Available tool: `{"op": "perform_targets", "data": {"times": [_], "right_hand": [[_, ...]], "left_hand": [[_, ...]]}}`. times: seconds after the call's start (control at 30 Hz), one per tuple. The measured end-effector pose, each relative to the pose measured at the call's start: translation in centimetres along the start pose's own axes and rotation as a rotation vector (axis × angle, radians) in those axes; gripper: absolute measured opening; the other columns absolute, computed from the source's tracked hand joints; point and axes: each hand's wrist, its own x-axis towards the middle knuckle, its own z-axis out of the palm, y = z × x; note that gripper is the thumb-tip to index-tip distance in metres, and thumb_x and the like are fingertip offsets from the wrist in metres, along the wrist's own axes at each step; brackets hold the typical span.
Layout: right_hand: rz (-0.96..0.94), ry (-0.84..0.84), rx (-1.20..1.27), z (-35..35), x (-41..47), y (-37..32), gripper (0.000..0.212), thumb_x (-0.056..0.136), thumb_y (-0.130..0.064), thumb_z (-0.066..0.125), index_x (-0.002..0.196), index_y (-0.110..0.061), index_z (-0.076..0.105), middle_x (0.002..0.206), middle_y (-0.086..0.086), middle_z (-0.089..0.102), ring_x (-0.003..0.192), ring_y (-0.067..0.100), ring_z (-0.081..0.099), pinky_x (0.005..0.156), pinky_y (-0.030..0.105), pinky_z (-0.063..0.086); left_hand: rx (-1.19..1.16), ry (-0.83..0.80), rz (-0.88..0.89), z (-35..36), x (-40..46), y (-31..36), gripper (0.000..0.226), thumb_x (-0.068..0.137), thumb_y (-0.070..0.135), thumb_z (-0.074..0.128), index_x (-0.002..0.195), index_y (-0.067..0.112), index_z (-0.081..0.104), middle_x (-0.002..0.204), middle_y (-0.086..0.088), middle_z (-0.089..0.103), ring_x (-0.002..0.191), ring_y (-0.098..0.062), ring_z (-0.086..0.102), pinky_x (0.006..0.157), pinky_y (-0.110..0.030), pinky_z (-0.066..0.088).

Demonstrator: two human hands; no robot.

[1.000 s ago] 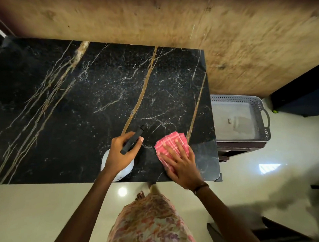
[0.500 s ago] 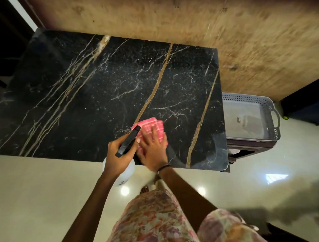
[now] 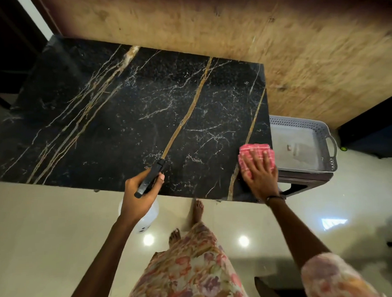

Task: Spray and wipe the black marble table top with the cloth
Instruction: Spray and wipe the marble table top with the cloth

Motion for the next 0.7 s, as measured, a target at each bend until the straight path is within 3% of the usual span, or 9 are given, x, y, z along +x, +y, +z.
{"op": "perform_targets", "data": {"times": [0.1, 0.23, 0.37, 0.47, 0.53, 0.6, 0.7], "right_hand": [[0.184, -0.004, 0.072, -0.9, 2.1, 0.7, 0.071, 0.081, -0.063, 0.007, 0.147, -0.037, 0.005, 0.159, -0.004, 0.0, 0.146, 0.032, -0.006, 0.111, 0.066, 0.006], [0.313, 0.064, 0.181, 0.9, -0.5, -4.0, 0.067, 0.086, -0.057, 0.016, 0.148, -0.033, 0.004, 0.16, 0.002, 0.0, 0.145, 0.033, -0.007, 0.109, 0.067, -0.002], [0.112, 0.094, 0.154, 3.0, -5.4, -9.8, 0.062, 0.089, -0.05, 0.028, 0.149, -0.032, 0.022, 0.157, 0.006, 0.017, 0.144, 0.037, 0.012, 0.106, 0.069, 0.01], [-0.107, 0.09, 0.085, 3.7, -7.5, -12.0, 0.058, 0.088, -0.049, 0.037, 0.145, -0.036, 0.028, 0.153, 0.0, 0.031, 0.142, 0.035, 0.021, 0.105, 0.069, 0.019], [-0.231, 0.071, 0.053, 3.5, -7.5, -10.7, 0.057, 0.087, -0.05, 0.039, 0.143, -0.037, 0.033, 0.151, -0.001, 0.036, 0.142, 0.032, 0.024, 0.106, 0.066, 0.026], [-0.31, 0.044, 0.02, 3.0, -6.9, -7.9, 0.056, 0.088, -0.05, 0.041, 0.142, -0.037, 0.034, 0.151, -0.002, 0.037, 0.143, 0.03, 0.02, 0.108, 0.065, 0.024], [-0.286, 0.001, 0.033, 1.7, -4.4, -3.4, 0.056, 0.09, -0.05, 0.035, 0.143, -0.035, 0.034, 0.152, 0.002, 0.034, 0.142, 0.034, 0.019, 0.106, 0.068, 0.024]], "left_hand": [[0.023, -0.008, -0.001, 0.1, -0.3, -0.1, 0.006, 0.086, 0.017, 0.065, 0.086, 0.023, 0.067, 0.071, -0.003, 0.063, 0.056, -0.009, 0.055, 0.052, -0.02, 0.045], [0.007, 0.003, -0.014, 0.6, -0.4, 0.2, 0.004, 0.087, 0.015, 0.065, 0.086, 0.014, 0.068, 0.062, 0.003, 0.061, 0.05, -0.006, 0.052, 0.049, -0.015, 0.042], [0.007, 0.015, 0.007, 2.0, 0.1, 0.9, 0.007, 0.087, 0.012, 0.064, 0.086, 0.006, 0.068, 0.053, 0.005, 0.056, 0.045, -0.005, 0.047, 0.046, -0.015, 0.039], [-0.001, 0.031, 0.024, 3.6, 0.3, 1.6, 0.009, 0.087, 0.012, 0.064, 0.09, 0.005, 0.069, 0.062, 0.001, 0.063, 0.046, -0.002, 0.051, 0.049, -0.012, 0.04], [-0.008, 0.042, 0.016, 4.6, 0.3, 2.0, 0.011, 0.086, 0.011, 0.065, 0.093, 0.004, 0.069, 0.062, 0.009, 0.066, 0.049, 0.0, 0.055, 0.052, -0.007, 0.041], [-0.001, 0.047, 0.017, 5.5, 0.1, 2.5, 0.008, 0.086, 0.009, 0.064, 0.092, 0.005, 0.069, 0.057, 0.017, 0.064, 0.05, 0.002, 0.056, 0.054, -0.005, 0.041], [0.005, 0.063, 0.014, 6.6, -0.2, 3.2, 0.006, 0.087, 0.01, 0.064, 0.089, 0.007, 0.069, 0.058, 0.016, 0.063, 0.049, 0.001, 0.055, 0.053, -0.007, 0.041]]}}
